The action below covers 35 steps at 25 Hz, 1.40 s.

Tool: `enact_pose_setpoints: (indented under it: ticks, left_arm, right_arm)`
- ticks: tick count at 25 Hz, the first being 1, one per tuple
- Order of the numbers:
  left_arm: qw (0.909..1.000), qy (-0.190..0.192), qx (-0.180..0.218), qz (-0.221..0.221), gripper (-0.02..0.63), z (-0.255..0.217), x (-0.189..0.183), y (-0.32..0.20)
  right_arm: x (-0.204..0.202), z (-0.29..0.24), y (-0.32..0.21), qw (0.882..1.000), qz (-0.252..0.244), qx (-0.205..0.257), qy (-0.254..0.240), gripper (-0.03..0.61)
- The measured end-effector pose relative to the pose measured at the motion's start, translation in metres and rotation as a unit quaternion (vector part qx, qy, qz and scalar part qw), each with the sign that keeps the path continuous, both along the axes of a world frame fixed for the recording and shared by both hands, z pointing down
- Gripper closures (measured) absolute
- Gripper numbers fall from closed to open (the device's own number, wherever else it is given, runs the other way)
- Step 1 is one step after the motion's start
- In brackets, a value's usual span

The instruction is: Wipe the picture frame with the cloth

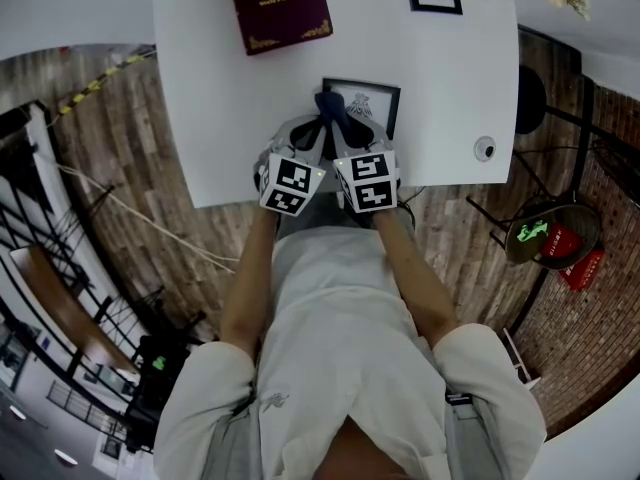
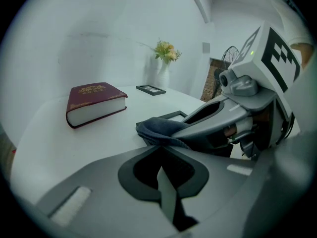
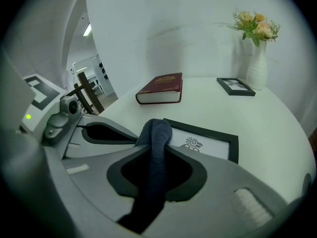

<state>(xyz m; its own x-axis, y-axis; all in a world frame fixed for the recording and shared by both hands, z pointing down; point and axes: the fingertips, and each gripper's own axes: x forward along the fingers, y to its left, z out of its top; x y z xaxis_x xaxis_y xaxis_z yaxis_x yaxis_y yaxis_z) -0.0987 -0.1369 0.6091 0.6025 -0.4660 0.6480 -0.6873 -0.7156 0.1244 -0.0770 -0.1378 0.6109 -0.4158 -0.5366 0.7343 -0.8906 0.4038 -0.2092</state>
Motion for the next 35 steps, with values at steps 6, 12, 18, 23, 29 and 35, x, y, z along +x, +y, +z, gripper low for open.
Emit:
enact_pose_setpoints:
  ticks: [6,12,18,23,29,35]
  left_arm:
    - [1.0000,-0.003,0.002,-0.004,0.594,0.001,-0.001,0.000]
    - [1.0000,-0.002,0.001,-0.005,0.594,0.001,-0.001,0.000]
    - [1.0000,-0.002,0.000,-0.006,0.594,0.002,-0.001,0.000]
    - [1.0000,-0.004,0.001,-0.005,0.594,0.002,-0.001,0.000]
    - [1.0000,-0.006,0.002,-0.005,0.594,0.002,-0.001,0.000]
    - [1.0000,-0.006,0.002,-0.004,0.594,0.002,-0.001,0.000]
  right_arm:
    - [0.018,-0.001,0.004,1.000,0.013,-0.002,0.009,0.517]
    - [0.041,-0.001,0.008,0.999,0.029,-0.002,0.026,0.517]
    - [0.064,0.000,0.012,0.998,0.049,-0.003,0.035,0.517]
    - [0.070,-0.002,0.013,0.998,0.051,0.001,0.042,0.517]
    - [0.089,-0.004,0.019,0.996,0.065,0.003,0.055,0.517]
    - [0.102,-0.005,0.023,0.995,0.073,0.006,0.063,0.517]
